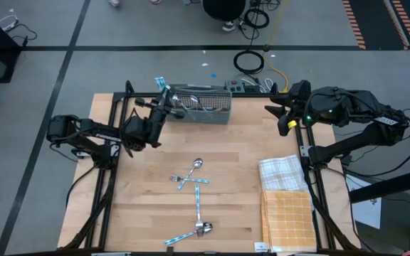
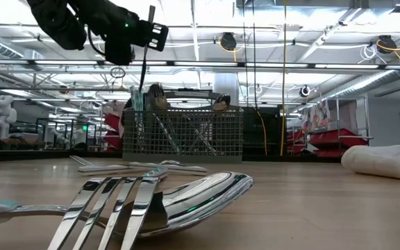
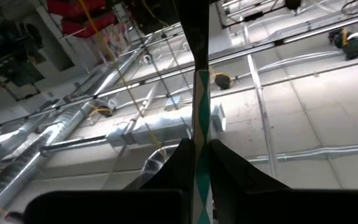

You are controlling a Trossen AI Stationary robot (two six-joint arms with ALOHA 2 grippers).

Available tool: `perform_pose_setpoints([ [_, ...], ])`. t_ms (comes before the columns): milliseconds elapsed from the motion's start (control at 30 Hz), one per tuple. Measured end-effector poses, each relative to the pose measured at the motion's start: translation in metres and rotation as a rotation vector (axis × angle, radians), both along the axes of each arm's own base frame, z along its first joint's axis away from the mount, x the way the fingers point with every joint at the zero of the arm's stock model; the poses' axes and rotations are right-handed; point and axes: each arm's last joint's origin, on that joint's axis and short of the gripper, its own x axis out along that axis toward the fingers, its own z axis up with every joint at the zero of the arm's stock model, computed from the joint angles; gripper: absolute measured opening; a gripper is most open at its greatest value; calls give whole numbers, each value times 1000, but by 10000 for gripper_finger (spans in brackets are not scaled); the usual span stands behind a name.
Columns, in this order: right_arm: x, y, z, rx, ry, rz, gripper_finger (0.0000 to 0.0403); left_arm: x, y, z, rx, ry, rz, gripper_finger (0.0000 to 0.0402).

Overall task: Sort silverware
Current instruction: Put the knife into the left section of the utensil holder

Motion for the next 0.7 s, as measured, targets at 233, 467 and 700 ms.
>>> perform_pose_setpoints([
  [233,0,0,0,-3,4,2,155,2,-6,-2,8,13,-44,31],
  [467,0,0,0,12,-4,-5,155,1,-14,-17,-22,51,-78,31],
  [700,0,0,0,23,-10,-10,155,2,-17,-26,-49,58,-95,31],
])
